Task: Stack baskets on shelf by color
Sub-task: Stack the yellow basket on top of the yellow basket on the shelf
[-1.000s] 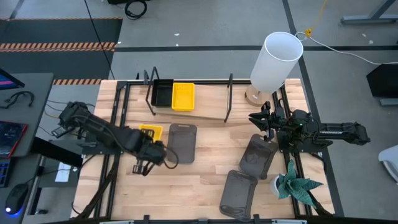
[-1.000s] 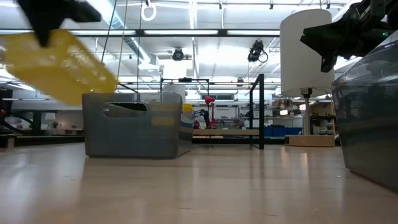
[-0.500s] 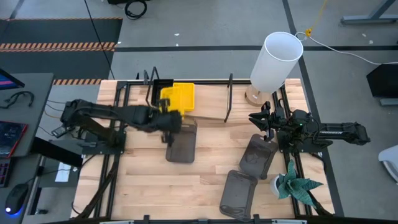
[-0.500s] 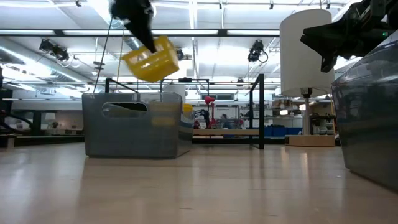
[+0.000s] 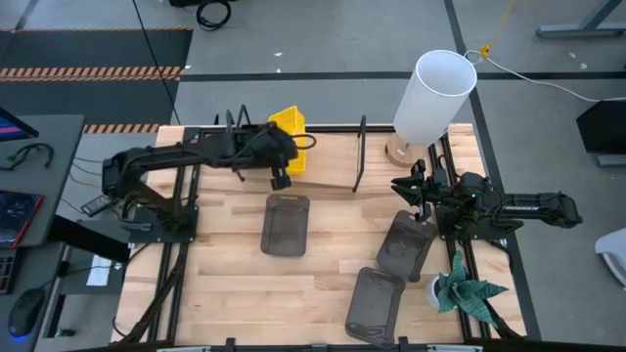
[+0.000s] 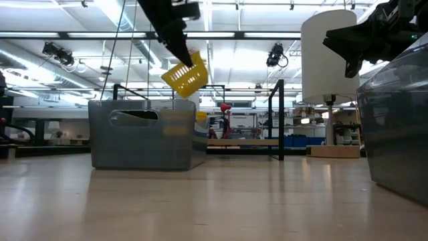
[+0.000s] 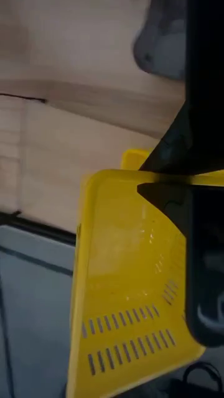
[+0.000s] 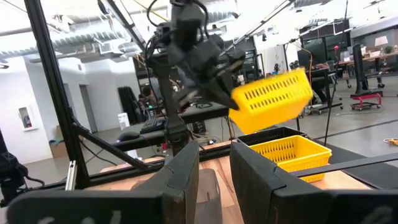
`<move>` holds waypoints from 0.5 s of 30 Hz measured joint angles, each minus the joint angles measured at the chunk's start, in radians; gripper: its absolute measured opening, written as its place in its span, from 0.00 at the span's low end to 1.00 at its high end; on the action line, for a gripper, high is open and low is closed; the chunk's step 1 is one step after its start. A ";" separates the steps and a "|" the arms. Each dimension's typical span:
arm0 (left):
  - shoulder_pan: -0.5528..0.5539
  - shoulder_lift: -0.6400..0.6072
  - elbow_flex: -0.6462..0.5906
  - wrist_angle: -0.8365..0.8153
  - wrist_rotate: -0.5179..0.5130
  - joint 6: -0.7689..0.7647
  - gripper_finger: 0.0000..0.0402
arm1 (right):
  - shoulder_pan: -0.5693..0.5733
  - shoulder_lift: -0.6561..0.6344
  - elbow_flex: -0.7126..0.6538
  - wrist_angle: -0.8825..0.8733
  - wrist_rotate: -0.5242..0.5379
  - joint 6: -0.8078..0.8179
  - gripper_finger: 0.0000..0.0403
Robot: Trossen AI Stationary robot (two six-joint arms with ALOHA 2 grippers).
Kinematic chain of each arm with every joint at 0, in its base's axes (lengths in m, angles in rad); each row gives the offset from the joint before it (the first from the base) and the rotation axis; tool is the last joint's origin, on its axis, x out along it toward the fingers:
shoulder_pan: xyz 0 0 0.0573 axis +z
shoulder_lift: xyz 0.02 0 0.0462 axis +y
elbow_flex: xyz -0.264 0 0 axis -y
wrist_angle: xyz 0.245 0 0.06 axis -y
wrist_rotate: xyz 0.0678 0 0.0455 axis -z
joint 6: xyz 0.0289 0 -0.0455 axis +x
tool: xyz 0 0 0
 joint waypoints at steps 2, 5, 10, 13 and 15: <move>0.011 0.030 0.000 0.016 0.011 0.017 0.04 | 0.000 0.000 0.000 0.000 0.000 0.000 0.24; 0.021 0.089 0.000 0.009 0.027 0.051 0.04 | 0.000 0.000 0.000 0.000 0.001 0.000 0.24; 0.030 0.161 0.000 -0.004 0.027 0.102 0.04 | 0.000 0.000 0.000 0.000 0.000 0.000 0.24; 0.035 0.188 0.000 -0.037 0.027 0.109 0.04 | 0.000 0.000 0.000 0.000 0.000 0.000 0.24; 0.036 0.197 0.000 -0.068 0.030 0.104 0.04 | 0.000 0.000 0.000 0.000 0.000 0.000 0.24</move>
